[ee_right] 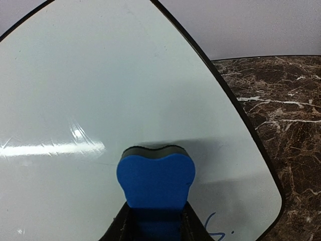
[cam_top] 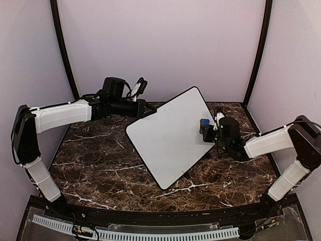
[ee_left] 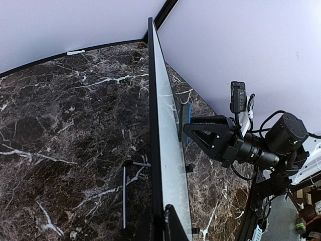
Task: Erase the whiteboard
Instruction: Erase the whiteboard at the center of the board.
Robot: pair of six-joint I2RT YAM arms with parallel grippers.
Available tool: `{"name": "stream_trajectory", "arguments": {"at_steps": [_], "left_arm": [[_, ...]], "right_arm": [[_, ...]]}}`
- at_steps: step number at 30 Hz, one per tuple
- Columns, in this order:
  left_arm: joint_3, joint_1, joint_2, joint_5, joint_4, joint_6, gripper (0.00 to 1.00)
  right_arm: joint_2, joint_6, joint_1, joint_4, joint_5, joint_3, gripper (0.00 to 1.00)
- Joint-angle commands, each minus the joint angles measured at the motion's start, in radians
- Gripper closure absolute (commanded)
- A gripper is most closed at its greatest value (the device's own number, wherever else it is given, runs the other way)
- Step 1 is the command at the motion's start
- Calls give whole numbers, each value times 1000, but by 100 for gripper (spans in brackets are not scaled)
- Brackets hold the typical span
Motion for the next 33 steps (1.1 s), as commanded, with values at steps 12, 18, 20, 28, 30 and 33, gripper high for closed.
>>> {"name": "stream_trajectory", "arguments": {"at_steps": [12,18,20,28,30,33], "left_arm": [[-25,-38,8,65,-105,87,100],[-25,-38,10,65,-104,85,100],[-25,-38,9,63,-104,87,100],[-24,-38,5,59,-108,89,100],[-25,-38,5,58,-108,90,100],[-24,-38,5,58,-108,90,100]], "right_arm": [[-26,26,-22,27,-17,-172,73],[8,-5,-38,28,-56,-75,73],[25,-21,-39,23,-68,-29,73],[85,-34,-45,-9,-77,74,73],[85,-23,-45,0,-80,49,73],[69,-5,-45,23,-80,-19,73]]}}
